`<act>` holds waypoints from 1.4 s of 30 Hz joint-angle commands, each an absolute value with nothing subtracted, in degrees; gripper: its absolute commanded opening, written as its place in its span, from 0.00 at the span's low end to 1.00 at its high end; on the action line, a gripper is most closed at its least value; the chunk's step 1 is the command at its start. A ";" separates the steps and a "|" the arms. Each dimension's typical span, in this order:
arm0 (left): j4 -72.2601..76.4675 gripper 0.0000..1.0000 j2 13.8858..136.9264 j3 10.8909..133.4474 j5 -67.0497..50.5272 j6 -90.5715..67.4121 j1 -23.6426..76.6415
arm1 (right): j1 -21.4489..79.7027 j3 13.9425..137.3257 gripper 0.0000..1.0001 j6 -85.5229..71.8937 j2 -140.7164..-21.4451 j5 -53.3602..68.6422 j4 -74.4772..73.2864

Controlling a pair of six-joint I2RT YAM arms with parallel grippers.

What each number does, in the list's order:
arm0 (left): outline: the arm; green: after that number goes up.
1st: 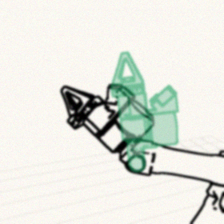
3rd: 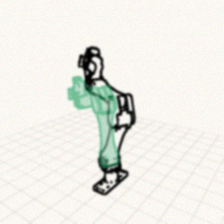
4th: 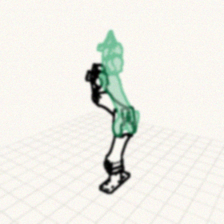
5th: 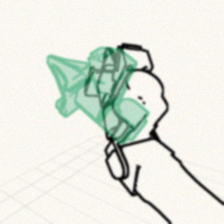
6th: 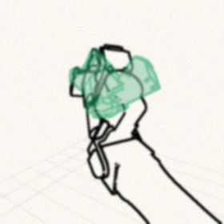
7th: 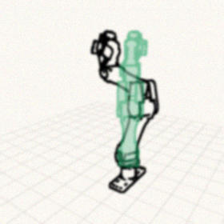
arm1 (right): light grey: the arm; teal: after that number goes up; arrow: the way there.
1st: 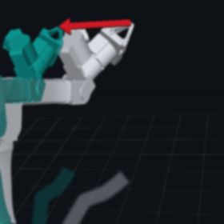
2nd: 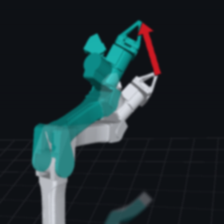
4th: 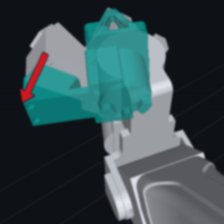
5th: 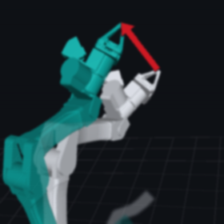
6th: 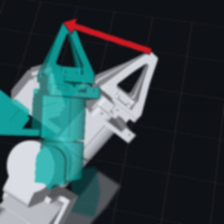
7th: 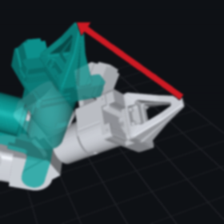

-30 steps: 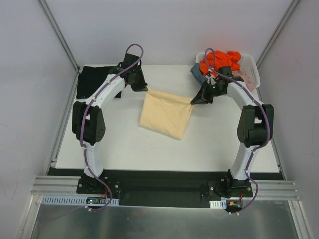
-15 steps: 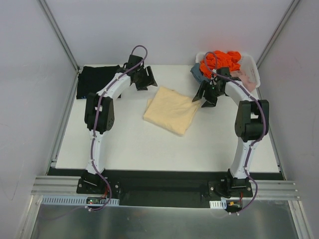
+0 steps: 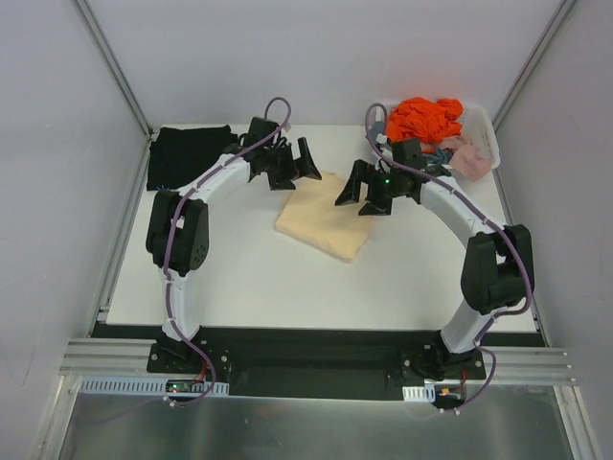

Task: Fold and stack the t-shirts
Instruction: Fold the long partially folded tshirt into a neat square, then smooth out wrinkles on the folded tshirt

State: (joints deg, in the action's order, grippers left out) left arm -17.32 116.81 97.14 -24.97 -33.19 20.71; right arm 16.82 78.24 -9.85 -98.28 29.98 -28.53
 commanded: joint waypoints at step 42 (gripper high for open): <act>-6.50 0.99 78.91 53.16 -10.02 -38.67 25.32 | 25.40 72.57 0.97 -11.69 -95.32 38.58 -17.05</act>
